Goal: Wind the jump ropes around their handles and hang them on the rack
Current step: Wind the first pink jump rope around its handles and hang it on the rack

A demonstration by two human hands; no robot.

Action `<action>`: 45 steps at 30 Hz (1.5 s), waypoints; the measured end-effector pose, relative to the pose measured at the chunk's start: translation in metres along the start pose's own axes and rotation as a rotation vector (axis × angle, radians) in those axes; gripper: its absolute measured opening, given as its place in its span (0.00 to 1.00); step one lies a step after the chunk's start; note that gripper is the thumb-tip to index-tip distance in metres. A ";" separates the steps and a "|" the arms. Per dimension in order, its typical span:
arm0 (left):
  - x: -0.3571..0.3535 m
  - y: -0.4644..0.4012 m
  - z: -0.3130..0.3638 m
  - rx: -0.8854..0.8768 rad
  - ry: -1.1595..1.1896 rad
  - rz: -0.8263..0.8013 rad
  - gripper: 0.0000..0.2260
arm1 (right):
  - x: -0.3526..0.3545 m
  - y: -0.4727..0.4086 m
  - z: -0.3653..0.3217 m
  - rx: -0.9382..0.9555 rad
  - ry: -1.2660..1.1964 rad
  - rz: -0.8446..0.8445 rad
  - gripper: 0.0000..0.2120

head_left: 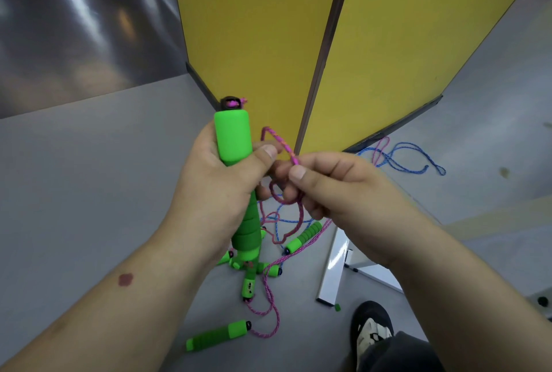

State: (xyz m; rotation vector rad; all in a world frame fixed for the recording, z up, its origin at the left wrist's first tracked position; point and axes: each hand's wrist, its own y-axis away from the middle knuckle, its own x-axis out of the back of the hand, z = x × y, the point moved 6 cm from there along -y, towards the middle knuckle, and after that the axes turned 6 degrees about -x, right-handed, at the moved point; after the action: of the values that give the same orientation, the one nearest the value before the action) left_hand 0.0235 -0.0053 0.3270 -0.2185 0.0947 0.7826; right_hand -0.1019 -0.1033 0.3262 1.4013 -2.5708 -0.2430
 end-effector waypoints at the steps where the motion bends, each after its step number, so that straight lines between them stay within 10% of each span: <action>1: -0.003 0.002 -0.002 0.018 -0.022 -0.039 0.11 | 0.002 -0.001 -0.003 0.032 -0.044 0.031 0.08; 7: -0.017 0.011 -0.006 0.053 -0.060 -0.177 0.16 | 0.015 -0.005 -0.010 0.117 -0.202 0.201 0.08; 22: 0.000 -0.001 -0.001 -0.002 0.051 0.070 0.15 | 0.001 -0.001 0.000 -0.026 0.072 0.070 0.07; 35: -0.030 0.017 -0.004 0.043 0.044 -0.174 0.17 | 0.013 0.004 -0.020 0.085 -0.236 0.286 0.09; 45: -0.018 0.008 0.003 0.003 0.120 -0.057 0.19 | 0.006 0.000 -0.007 0.062 -0.165 0.139 0.11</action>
State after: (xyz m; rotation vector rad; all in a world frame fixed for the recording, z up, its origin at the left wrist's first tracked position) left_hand 0.0056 -0.0117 0.3312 -0.2646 0.2022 0.7119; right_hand -0.1034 -0.1081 0.3340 1.2641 -2.8186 -0.2701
